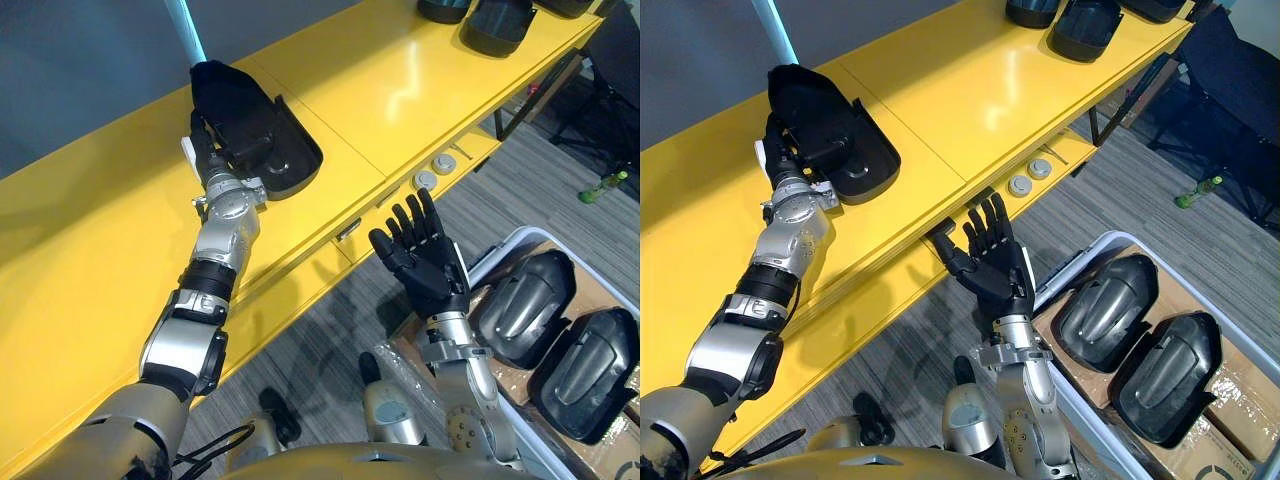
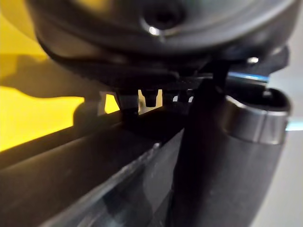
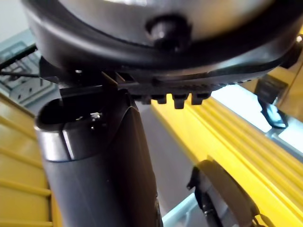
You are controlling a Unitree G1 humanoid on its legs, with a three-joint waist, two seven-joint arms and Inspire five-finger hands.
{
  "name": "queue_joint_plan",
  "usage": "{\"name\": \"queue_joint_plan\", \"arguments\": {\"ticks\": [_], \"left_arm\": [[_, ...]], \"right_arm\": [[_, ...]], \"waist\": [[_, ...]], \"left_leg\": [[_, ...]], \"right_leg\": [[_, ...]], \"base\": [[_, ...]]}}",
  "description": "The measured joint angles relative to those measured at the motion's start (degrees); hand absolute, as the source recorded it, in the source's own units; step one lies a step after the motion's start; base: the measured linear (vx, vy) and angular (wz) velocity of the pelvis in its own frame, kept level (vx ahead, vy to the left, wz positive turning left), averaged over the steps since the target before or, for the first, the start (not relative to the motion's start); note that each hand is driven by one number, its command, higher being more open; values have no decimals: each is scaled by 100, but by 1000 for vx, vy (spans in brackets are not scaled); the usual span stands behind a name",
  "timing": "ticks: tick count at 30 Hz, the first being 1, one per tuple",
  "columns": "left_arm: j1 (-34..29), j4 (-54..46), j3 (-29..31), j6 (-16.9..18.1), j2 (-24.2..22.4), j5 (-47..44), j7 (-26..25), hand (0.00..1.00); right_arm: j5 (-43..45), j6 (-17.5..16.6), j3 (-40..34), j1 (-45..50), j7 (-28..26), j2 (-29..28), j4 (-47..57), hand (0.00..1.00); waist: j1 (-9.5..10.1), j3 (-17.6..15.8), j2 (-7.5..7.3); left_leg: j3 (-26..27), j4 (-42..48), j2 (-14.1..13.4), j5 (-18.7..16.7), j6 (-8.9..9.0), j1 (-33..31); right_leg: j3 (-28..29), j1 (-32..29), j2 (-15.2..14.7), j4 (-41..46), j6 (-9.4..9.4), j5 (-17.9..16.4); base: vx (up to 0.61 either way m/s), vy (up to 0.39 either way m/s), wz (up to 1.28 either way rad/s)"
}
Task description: Walk over and take three plastic housings, then place them on the shelf
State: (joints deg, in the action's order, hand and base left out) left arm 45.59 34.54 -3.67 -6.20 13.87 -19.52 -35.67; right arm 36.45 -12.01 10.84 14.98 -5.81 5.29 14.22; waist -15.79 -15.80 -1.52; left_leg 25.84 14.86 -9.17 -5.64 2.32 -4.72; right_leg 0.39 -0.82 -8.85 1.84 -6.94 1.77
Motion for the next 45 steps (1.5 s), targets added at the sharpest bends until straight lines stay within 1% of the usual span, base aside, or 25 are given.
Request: {"name": "queue_joint_plan", "arguments": {"ticks": [1,2,3,4,7,9,16,18,20,24,26,29,30,31,34,37,39,40,41,42,43,44,45], "left_arm": [[-1,-1,2,-89,29,57,83,100],[0,-5,1,-257,70,96,197,100],[0,-12,0,-308,91,104,248,100],[-11,-8,-2,-450,129,100,347,100],[-42,118,-6,-610,146,65,455,100],[-77,205,-7,-671,159,-29,467,100],[-129,456,0,-627,239,-795,462,100],[-142,600,-2,-472,236,-982,439,100],[-180,630,-1,-283,218,-1223,358,100],[-253,656,-3,9,147,-1423,255,100],[-302,669,0,364,2,-1450,7,100],[-315,667,-2,680,-148,-1455,-200,100],[-329,664,-1,840,-213,-1455,-250,100],[-334,654,-2,882,-241,-1450,-264,100],[-349,515,-53,829,-296,-1404,-282,100],[-637,-273,-53,670,-359,-1394,-438,100],[-802,-571,-50,557,-386,-1373,-470,100],[-826,-587,-51,501,-404,-1346,-468,100],[-856,-590,-51,363,-437,-1335,-428,100],[-938,-631,-52,282,-448,-1335,-328,100],[-1022,-726,-40,212,-441,-1328,-273,100],[-1219,-887,-45,43,-429,-1302,-10,100],[-1295,-962,-52,-47,-430,-1302,108,100]], "right_arm": [[26,0,-1,0,-4,-1,0,100],[40,0,-3,-3,-11,-1,0,100],[45,0,-3,-4,-15,0,0,100],[53,1,1,4,-16,1,-4,100],[60,1,6,5,-17,1,-4,100],[59,0,11,4,-18,2,-4,100],[-17,1,-9,27,-7,147,-62,100],[-18,0,-10,24,2,158,-62,100],[-25,0,-6,21,17,167,-62,100],[-73,-1,12,18,29,170,-90,100],[-205,-2,73,18,51,170,-157,100],[-255,-6,173,14,81,168,-272,100],[-409,-7,209,16,108,162,-289,100],[-459,-11,222,15,105,166,-289,100],[-693,-160,272,11,-19,166,-289,100],[-925,-340,395,-62,-153,177,-289,100],[-1110,-374,446,-241,-147,190,-289,100],[-1200,-381,440,-302,-107,218,-289,100],[-1377,-384,448,-431,38,285,-289,100],[-1495,-383,461,-560,201,356,-289,100],[-1574,-383,462,-622,301,384,-289,100],[-1647,-384,450,-722,547,415,-290,100],[-1755,-384,432,-738,656,412,-290,100]], "waist": [[8,17,6],[7,39,15],[7,50,18],[6,129,28],[3,257,12],[-6,351,6],[5,564,33],[7,630,22],[7,639,13],[12,654,2],[19,679,-32],[31,711,-86],[40,716,-103],[47,720,-109],[108,722,-111],[157,726,-106],[173,733,-95],[186,737,-87],[230,749,-66],[316,767,-38],[340,777,-20],[413,808,33],[462,822,56]], "left_leg": [[9,-11,0,0,1,19],[11,-16,0,0,1,24],[11,-18,-1,0,1,26],[11,-26,-1,1,2,27],[18,-72,7,2,4,118],[23,-114,13,10,16,167],[35,-375,75,137,39,284],[35,-555,117,253,51,354],[34,-815,177,399,57,454],[36,-1261,271,640,71,633],[39,-1606,335,834,64,767],[41,-1928,394,1005,63,890],[44,-1971,411,1024,57,910],[45,-1971,420,1024,57,913],[48,-1970,451,1037,39,916],[7,-1970,464,1052,39,916],[-64,-1971,455,1075,40,913],[-89,-1971,456,1082,39,913],[-148,-1971,457,1098,33,914],[-181,-1971,458,1113,27,913],[-199,-1971,459,1122,22,910],[-284,-1973,461,1142,14,903],[-312,-1974,460,1149,14,903]], "right_leg": [[1,11,2,-2,0,0],[0,15,3,-6,0,0],[1,19,4,-7,0,0],[0,23,5,-20,0,1],[-4,141,4,-105,5,22],[-2,172,5,-112,6,21],[-4,182,-4,-112,9,19],[-14,179,-3,-113,15,15],[-29,181,-5,-112,16,14],[-55,181,-2,-112,18,9],[-81,176,7,-112,16,7],[-97,164,12,-112,15,7],[-99,165,9,-108,15,7],[-99,166,2,-108,14,8],[-110,168,-14,-101,3,15],[-169,194,1,-98,3,15],[-242,234,7,-98,3,15],[-271,251,6,-99,3,15],[-335,292,3,-98,3,14],[-358,304,3,-97,4,13],[-377,312,2,-96,5,13],[-462,352,-4,-96,11,7],[-494,369,-5,-97,14,2]], "base": [[0,0,0],[0,0,0],[0,0,0],[0,0,0],[0,0,0],[2,5,-2],[-10,3,0],[-7,-7,2],[-20,-18,4],[-10,-5,2],[-16,-3,4],[-4,1,1],[0,0,0],[0,0,0],[0,0,0],[0,5,6],[-8,-10,14],[-22,-1,22],[-37,6,20],[-38,9,18],[-41,10,22],[-28,8,21],[-43,11,28]]}}
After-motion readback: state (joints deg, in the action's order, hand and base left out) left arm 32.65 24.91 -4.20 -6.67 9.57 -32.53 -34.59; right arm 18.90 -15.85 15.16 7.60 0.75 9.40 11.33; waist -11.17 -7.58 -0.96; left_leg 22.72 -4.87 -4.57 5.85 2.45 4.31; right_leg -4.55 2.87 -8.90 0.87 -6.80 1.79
